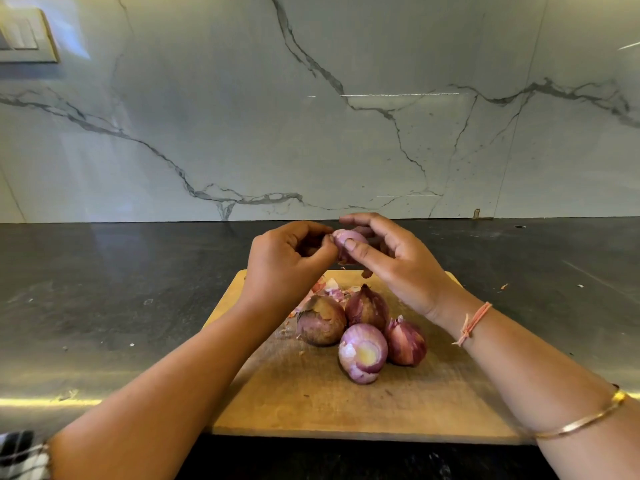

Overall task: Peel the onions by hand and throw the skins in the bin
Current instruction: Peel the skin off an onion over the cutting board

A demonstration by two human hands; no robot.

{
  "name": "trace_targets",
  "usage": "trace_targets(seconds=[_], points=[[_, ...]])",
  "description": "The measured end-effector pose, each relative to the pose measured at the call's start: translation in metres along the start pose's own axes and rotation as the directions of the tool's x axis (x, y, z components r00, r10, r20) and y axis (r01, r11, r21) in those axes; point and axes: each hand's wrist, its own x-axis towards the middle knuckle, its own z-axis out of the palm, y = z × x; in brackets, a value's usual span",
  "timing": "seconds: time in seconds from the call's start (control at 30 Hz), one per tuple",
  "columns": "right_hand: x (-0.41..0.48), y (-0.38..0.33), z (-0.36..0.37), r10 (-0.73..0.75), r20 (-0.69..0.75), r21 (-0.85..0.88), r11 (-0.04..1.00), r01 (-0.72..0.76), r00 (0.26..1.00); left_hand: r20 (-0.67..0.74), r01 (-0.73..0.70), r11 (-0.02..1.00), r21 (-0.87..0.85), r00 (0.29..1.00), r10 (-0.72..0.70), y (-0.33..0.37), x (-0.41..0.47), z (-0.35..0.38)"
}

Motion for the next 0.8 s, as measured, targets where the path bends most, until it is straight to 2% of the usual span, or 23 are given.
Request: trace_targets(seconds=[0.23, 0.6, 0.8], points=[[-0.0016, -0.0013, 0.0024, -0.043, 0.000, -0.084, 0.996, 0.042, 0.999, -0.011, -0.041, 0.997, 0.066, 0.999, 0.041, -0.0014, 0.0010, 0.0005], [0.0014, 0.0011, 0.0017, -0.010, 0.028, 0.018, 1.000, 0.010, 1.000, 0.008, -0.147, 0.982, 0.118, 0.989, 0.147, -0.0011, 0.0010, -0.0008], [0.0026, -0.0008, -0.0005, -0.015, 0.034, 0.049, 0.999, 0.013, 0.999, 0.012, -0.154, 0.983, 0.105, 0.988, 0.153, -0.0046, 0.0022, -0.0010]])
